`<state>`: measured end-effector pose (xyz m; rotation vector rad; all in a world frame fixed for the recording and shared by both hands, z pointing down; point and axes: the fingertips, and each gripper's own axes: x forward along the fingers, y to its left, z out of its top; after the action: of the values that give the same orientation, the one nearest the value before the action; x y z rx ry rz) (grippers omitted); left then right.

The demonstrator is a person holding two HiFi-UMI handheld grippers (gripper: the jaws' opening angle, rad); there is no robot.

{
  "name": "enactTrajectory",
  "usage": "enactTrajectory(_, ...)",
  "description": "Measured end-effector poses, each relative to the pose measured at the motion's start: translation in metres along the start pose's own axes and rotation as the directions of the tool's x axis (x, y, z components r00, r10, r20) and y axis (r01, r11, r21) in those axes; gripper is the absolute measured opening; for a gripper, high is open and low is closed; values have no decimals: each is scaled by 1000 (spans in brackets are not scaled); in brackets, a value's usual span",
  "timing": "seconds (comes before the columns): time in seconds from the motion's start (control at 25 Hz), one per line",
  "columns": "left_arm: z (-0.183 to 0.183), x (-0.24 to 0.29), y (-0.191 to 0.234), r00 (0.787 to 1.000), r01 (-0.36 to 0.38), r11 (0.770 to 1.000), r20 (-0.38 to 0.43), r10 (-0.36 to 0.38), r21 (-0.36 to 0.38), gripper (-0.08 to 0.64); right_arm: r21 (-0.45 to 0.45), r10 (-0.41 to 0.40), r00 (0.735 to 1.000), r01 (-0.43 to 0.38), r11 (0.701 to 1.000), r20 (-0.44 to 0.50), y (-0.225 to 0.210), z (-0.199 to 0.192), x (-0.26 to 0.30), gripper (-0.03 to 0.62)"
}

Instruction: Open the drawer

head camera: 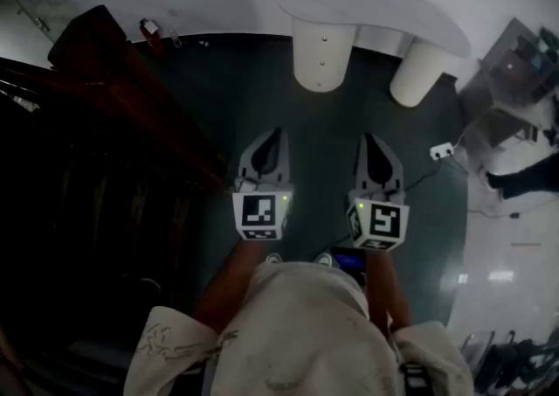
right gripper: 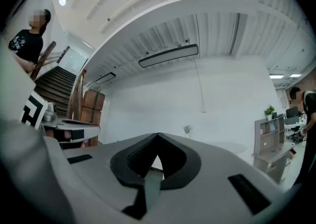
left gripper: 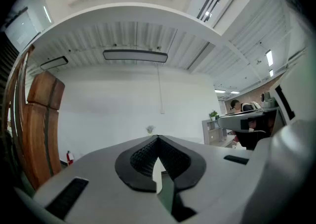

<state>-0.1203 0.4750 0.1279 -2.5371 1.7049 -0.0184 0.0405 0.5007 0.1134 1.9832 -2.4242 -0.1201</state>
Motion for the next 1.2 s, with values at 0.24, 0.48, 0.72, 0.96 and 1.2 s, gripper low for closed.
enactTrajectory(0.24,5,3,-9,1000,-18,1000,12,18,1,2,-19,14,1000,-14,1000,10,-11,1,0,3)
enactTrajectory(0.48,4,11,-26,999,-35,999,4,34,14,2,-20,28,1000,-27,999,7,-30,-4,-1,3)
enactTrajectory(0.72,4,24,-56,999,-46,999,-4,46,16,2,24,38,999,-38,999,20,-58,-7,0,4)
enactTrajectory(0.96,-1,36,-87,998,-54,999,-17,54,6,2,27,69,998,-69,997,14,-83,-17,0,5)
enactTrajectory(1.2,-8,48,-93,997,-59,998,-41,60,14,2,49,67,998,-66,997,-12,-96,-28,9,3)
